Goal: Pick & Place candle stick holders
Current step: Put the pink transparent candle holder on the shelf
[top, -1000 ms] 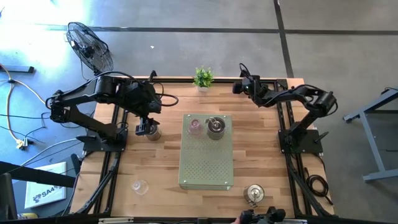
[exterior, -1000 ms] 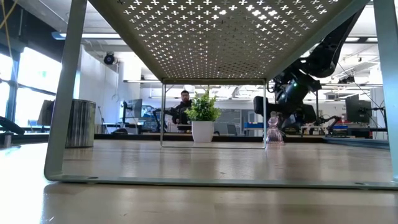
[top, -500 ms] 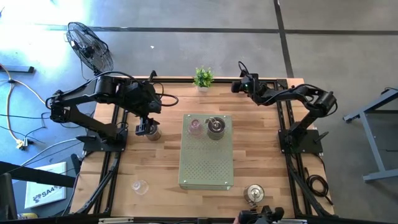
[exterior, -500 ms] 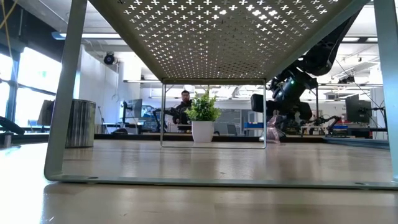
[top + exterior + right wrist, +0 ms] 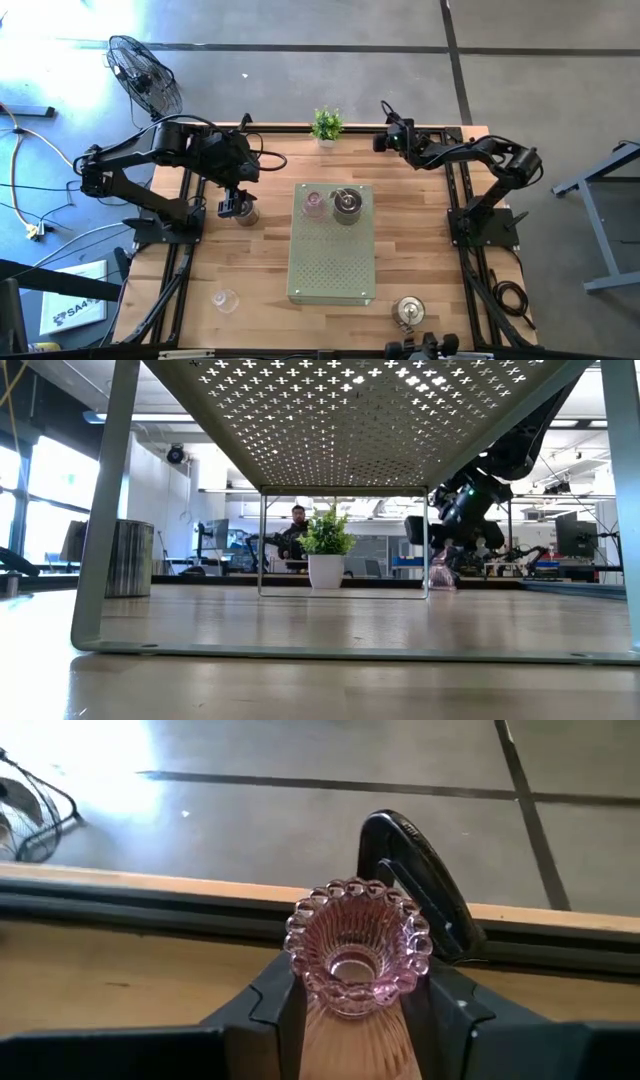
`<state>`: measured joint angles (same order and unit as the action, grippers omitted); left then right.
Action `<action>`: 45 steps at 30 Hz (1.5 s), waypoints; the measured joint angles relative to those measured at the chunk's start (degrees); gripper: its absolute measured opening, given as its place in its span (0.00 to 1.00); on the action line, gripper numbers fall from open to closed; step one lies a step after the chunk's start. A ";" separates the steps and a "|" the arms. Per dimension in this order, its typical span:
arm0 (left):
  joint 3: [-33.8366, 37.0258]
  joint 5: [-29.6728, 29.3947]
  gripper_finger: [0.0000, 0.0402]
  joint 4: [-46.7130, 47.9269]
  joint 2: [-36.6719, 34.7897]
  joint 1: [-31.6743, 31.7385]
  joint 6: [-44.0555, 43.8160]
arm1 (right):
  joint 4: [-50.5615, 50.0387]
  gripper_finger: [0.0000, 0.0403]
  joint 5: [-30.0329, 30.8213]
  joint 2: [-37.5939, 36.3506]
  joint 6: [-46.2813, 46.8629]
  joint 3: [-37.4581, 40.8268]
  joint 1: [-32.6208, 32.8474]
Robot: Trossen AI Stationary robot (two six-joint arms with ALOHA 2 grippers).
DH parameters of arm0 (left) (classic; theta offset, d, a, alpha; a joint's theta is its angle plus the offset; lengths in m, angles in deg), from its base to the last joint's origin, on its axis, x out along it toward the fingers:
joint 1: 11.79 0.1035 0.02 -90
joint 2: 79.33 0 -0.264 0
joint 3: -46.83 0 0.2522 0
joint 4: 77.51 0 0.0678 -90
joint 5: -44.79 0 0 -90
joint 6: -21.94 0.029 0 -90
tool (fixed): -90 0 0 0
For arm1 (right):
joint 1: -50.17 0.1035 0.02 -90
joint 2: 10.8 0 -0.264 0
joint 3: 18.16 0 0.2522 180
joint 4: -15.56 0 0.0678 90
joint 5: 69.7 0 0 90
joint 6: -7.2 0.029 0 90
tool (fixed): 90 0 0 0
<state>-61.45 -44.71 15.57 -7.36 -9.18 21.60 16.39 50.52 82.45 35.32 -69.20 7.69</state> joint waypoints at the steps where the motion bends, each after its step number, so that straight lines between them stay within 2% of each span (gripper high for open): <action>1: 0.00 0.00 0.55 -0.01 0.00 -0.01 0.01 | -0.09 0.30 -0.02 0.00 -0.58 0.00 0.19; 10: 0.00 0.00 0.55 0.01 0.00 0.01 0.01 | -0.31 0.30 0.08 0.00 -4.76 0.05 3.70; 18: 0.00 0.00 0.55 -0.01 0.00 0.01 0.00 | -1.85 0.30 5.13 -1.26 -8.78 0.25 10.31; 24: 0.00 0.00 0.55 0.01 0.00 0.01 0.00 | -7.84 0.30 11.00 -7.15 -8.45 0.33 16.07; 31: 0.00 0.00 0.55 0.00 0.00 0.00 0.01 | -20.38 0.30 20.20 -16.35 -4.35 0.33 22.55; 37: 0.00 0.00 0.55 -0.01 0.00 0.00 0.01 | -25.89 0.30 22.50 -23.52 -2.67 0.28 26.53; 45: 0.00 -0.02 0.55 -1.00 0.00 0.00 0.30 | -26.32 0.30 23.03 -27.65 -5.51 0.26 29.41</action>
<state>-61.45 -44.74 14.57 -7.36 -9.18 21.90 -9.92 73.55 54.80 29.81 -68.93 37.10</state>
